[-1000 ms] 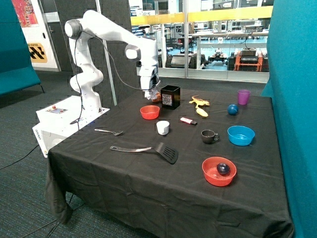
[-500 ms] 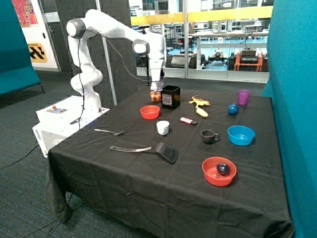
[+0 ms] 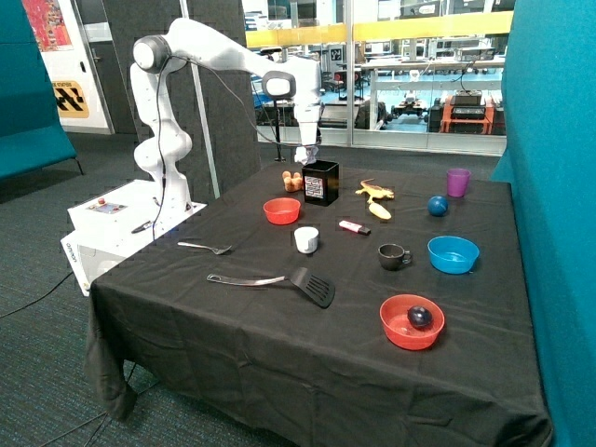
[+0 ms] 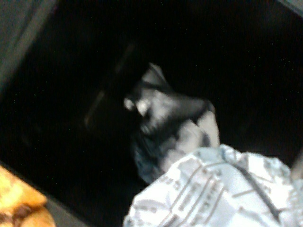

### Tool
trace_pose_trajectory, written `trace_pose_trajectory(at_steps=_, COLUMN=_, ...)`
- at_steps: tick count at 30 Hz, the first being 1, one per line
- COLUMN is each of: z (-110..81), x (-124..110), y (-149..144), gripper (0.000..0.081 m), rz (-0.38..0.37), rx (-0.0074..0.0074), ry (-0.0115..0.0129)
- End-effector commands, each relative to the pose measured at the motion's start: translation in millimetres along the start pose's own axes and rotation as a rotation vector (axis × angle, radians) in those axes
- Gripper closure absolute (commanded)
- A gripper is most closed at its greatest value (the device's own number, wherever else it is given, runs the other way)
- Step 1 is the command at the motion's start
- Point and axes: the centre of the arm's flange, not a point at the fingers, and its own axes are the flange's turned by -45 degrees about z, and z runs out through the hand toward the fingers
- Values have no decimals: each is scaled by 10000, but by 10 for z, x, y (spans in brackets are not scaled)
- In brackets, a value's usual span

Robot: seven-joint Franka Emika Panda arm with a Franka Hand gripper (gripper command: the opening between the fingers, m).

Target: Throw away the rubbish paper

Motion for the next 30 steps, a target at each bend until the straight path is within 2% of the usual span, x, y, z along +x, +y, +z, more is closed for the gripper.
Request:
trace_pose_trajectory(at_steps=1, z=-26, x=362, y=-217, gripper=808, rz=-435, rx=25, ry=-82)
trace_pose_trajectory(at_steps=8, z=-23, x=496, y=-173, gripper=808, rz=-462, rx=25, ry=-82)
trace_pose_trajectory(at_steps=15, z=36, x=480, y=-103, gripper=808, rz=-247, rx=24, ry=-83)
trace_pose_trajectory(at_steps=18, z=72, x=439, y=-70, gripper=507, rz=-167, rx=24, ry=-83)
trace_pose_trajectory(at_steps=19, z=85, x=426, y=-58, gripper=432, rz=-129, rx=24, ry=-83)
trace_pose_trajectory(at_steps=21, z=110, x=403, y=-39, gripper=332, rz=-95, rx=24, ry=-83)
trace_pose_trajectory(at_steps=22, z=120, x=391, y=-30, gripper=570, rz=-92, rx=24, ry=-83)
trace_pose_trajectory(at_steps=23, z=127, x=382, y=-23, gripper=414, rz=-107, rx=24, ry=-83)
trace_pose_trajectory(at_steps=24, z=132, x=374, y=-16, gripper=326, rz=-86, rx=24, ry=-83)
trace_pose_trajectory(at_steps=25, z=135, x=368, y=-9, gripper=279, rz=-70, rx=24, ry=-83)
trace_pose_trajectory(at_steps=30, z=137, x=362, y=21, gripper=205, rz=-19, rx=23, ry=-83)
